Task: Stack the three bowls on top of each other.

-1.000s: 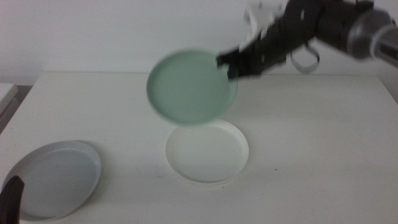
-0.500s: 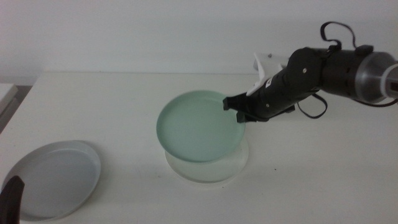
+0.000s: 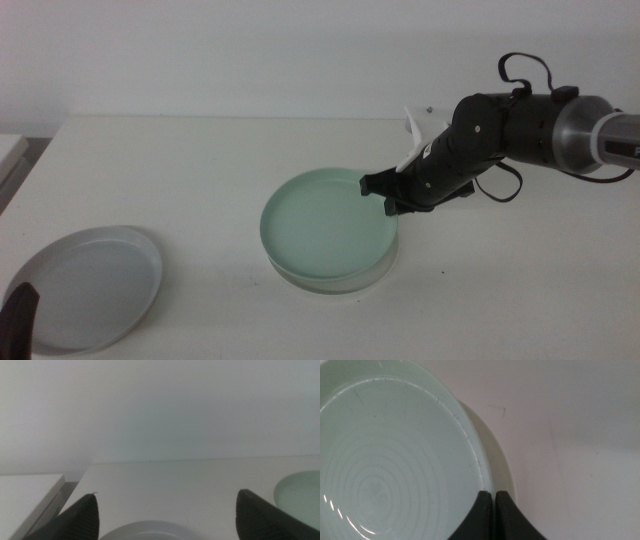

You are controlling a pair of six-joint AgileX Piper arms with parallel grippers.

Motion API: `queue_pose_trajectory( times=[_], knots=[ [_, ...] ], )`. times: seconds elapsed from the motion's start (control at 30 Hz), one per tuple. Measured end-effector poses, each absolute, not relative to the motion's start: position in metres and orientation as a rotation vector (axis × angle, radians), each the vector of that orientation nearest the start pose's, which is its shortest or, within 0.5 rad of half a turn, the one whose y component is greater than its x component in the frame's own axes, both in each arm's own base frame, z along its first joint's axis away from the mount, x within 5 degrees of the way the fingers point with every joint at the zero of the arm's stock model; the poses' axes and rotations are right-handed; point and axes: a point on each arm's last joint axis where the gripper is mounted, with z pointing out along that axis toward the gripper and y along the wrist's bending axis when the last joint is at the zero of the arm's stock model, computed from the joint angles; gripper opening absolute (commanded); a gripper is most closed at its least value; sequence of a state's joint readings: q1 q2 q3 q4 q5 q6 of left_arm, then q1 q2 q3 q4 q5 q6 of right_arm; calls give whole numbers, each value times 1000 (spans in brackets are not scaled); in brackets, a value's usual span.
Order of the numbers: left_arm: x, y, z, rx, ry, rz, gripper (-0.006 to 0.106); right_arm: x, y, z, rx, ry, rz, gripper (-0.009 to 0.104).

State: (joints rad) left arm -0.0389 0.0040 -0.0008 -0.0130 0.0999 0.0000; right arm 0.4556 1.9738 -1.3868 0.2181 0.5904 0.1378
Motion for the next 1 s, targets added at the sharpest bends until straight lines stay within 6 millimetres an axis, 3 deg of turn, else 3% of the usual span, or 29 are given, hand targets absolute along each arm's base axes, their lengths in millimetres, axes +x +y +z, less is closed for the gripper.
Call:
queue_pose_trajectory(
  times=[0.13, 0.23, 0.3, 0.53, 0.63, 0.7, 0.8, 0.93, 1.0],
  knots=[
    [57, -2, 204, 22, 1585, -42, 94, 372, 195, 179, -225, 2727, 398, -2],
    [57, -2, 204, 22, 1585, -42, 94, 371, 195, 177, -226, 2735, 396, 6],
    [57, -2, 204, 22, 1585, -42, 94, 371, 195, 177, -226, 2735, 396, 19],
    [57, -2, 204, 22, 1585, -42, 94, 370, 194, 186, -246, 2718, 397, 84],
    [57, -2, 204, 22, 1585, -42, 94, 362, 190, 220, -333, 2633, 404, 93],
    [57, -2, 204, 22, 1585, -42, 94, 353, 185, 253, -376, 2558, 414, 93],
    [57, -2, 204, 22, 1585, -42, 94, 329, 162, 318, -399, 2407, 424, 93],
    [57, -2, 204, 22, 1585, -42, 94, 277, 133, 393, -514, 2204, 393, 93],
    [57, -2, 204, 22, 1585, -42, 94, 242, 121, 418, -576, 2123, 397, 93]
  ],
)
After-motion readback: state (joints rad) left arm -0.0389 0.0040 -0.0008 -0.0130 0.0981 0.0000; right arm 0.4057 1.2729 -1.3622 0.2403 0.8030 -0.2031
